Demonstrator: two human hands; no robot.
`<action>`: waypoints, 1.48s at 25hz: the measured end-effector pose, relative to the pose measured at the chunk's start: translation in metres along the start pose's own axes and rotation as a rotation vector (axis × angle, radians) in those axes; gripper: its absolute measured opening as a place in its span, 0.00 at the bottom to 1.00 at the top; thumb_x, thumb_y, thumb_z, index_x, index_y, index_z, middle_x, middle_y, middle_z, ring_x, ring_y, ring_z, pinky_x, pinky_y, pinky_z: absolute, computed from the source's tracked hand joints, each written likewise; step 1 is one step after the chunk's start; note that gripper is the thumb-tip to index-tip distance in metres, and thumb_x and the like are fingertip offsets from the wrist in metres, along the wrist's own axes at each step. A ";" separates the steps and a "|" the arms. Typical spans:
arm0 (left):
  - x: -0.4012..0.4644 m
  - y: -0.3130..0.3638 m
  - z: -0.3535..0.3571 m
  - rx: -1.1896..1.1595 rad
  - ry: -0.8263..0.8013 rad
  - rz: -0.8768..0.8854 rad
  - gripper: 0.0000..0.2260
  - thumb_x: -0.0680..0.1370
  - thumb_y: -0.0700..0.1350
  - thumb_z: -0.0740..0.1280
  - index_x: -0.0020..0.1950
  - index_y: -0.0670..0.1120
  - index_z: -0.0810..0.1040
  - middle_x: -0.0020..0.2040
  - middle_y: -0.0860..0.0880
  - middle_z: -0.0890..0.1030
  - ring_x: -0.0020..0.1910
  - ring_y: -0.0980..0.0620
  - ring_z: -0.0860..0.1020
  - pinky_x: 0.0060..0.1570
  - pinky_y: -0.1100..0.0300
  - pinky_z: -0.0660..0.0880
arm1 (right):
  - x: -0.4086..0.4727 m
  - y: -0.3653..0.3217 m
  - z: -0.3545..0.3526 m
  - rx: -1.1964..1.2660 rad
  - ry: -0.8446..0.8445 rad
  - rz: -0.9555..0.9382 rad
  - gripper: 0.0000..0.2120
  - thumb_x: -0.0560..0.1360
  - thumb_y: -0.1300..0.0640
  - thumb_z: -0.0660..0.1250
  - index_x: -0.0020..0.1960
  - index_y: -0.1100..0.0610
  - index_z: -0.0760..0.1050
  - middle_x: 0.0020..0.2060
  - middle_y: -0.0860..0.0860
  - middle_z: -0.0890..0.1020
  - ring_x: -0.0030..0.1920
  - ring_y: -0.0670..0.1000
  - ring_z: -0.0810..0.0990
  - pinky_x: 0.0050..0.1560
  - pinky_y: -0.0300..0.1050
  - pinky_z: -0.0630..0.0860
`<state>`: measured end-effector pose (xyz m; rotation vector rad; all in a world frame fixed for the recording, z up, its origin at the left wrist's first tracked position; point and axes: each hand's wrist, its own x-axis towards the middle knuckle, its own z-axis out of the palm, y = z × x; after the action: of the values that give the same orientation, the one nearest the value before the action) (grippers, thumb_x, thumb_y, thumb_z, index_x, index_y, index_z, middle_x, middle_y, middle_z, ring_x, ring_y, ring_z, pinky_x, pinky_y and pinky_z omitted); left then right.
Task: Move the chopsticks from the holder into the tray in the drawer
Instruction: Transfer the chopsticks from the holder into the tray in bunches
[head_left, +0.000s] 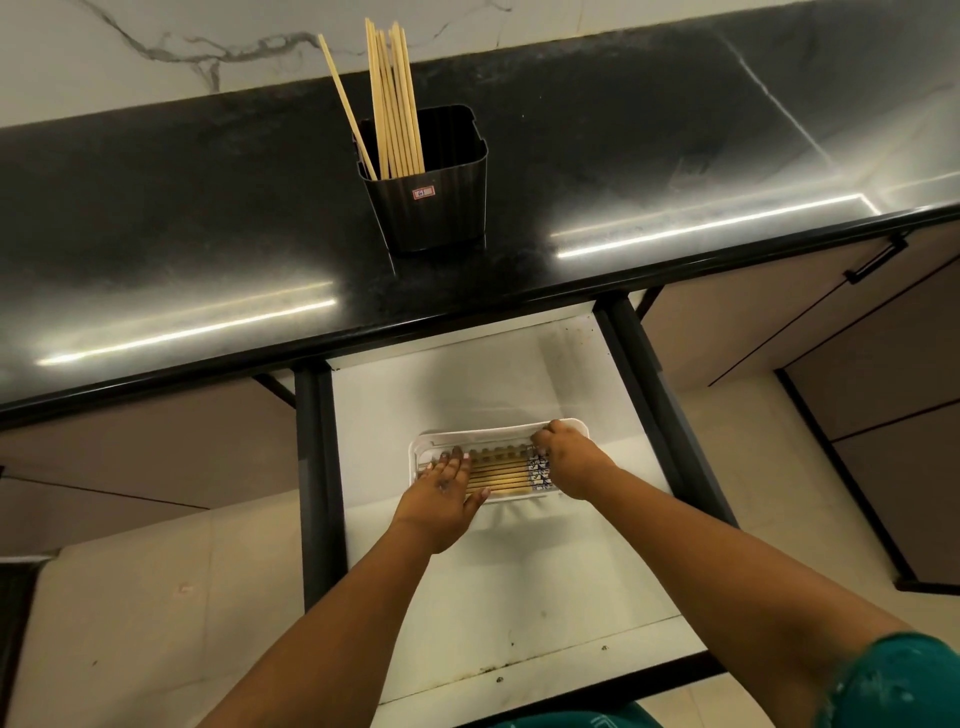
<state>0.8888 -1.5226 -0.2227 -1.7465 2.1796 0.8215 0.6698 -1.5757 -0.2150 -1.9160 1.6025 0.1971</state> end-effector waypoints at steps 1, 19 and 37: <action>-0.001 0.003 -0.004 -0.007 0.031 -0.002 0.30 0.81 0.61 0.48 0.78 0.48 0.48 0.79 0.47 0.54 0.77 0.48 0.52 0.74 0.55 0.51 | -0.002 -0.004 -0.004 0.001 0.051 -0.011 0.19 0.76 0.65 0.65 0.67 0.58 0.72 0.62 0.54 0.72 0.59 0.56 0.75 0.60 0.49 0.77; -0.011 0.035 -0.328 -0.204 0.955 0.002 0.20 0.75 0.42 0.63 0.68 0.47 0.69 0.60 0.44 0.78 0.60 0.43 0.74 0.56 0.46 0.70 | 0.031 -0.187 -0.277 0.272 0.558 -0.385 0.13 0.72 0.60 0.68 0.56 0.57 0.75 0.54 0.54 0.75 0.51 0.53 0.77 0.51 0.46 0.77; 0.083 -0.032 -0.326 -0.364 0.952 -0.008 0.17 0.77 0.43 0.63 0.66 0.44 0.71 0.51 0.47 0.80 0.52 0.51 0.76 0.49 0.57 0.75 | 0.206 -0.208 -0.309 0.527 0.202 0.107 0.12 0.75 0.59 0.68 0.58 0.61 0.75 0.54 0.58 0.82 0.54 0.55 0.82 0.59 0.54 0.78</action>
<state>0.9507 -1.7753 -0.0074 -2.7393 2.6566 0.4182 0.8305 -1.9023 0.0054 -1.4776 1.6800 -0.3560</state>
